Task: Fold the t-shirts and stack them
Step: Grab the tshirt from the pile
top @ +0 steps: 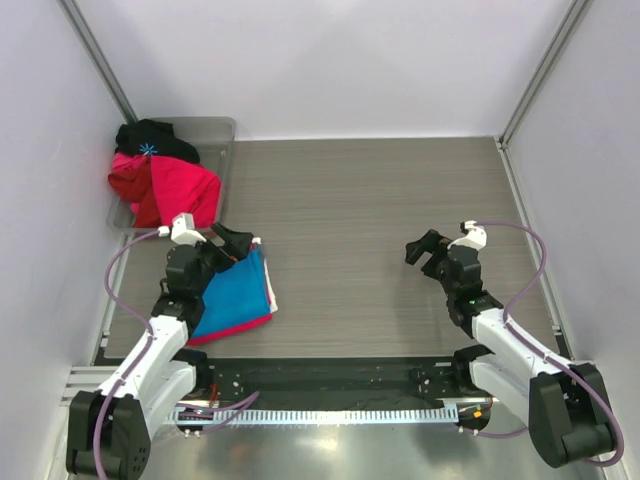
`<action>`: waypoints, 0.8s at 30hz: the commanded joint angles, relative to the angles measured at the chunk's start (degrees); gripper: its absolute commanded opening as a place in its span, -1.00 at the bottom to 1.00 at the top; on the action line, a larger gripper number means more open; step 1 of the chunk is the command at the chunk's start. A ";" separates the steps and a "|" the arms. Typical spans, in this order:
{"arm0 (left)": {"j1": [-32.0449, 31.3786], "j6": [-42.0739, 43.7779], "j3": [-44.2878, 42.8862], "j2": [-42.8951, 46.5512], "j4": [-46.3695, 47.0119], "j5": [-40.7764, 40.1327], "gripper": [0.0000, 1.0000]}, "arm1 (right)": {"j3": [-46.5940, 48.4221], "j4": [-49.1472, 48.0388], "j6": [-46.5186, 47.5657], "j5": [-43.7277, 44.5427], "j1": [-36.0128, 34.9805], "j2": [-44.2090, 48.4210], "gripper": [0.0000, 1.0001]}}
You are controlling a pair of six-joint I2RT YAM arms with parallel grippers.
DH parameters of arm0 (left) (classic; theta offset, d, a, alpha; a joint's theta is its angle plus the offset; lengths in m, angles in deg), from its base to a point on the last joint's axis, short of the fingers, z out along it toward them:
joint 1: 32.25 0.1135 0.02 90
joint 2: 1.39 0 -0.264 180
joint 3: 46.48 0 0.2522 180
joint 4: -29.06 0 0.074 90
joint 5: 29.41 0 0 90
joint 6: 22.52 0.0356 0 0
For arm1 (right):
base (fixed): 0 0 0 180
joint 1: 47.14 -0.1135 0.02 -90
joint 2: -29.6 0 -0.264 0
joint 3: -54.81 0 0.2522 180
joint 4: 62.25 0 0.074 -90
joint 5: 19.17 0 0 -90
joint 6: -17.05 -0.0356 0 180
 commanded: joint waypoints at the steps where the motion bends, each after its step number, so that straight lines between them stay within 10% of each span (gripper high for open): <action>1: -0.25 0.53 -2.58 -0.66 1.68 1.71 0.99 | 0.66 -2.12 -1.46 0.43 -0.34 1.62 0.99; 12: 0.10 -8.95 -23.81 -4.34 -23.27 -20.07 0.99 | -3.99 -2.73 -1.99 3.60 -0.34 10.75 0.91; 24: 15.04 -17.58 -56.79 -41.16 -43.14 -18.23 0.68 | -2.15 -2.64 -1.28 1.23 -0.26 5.58 0.90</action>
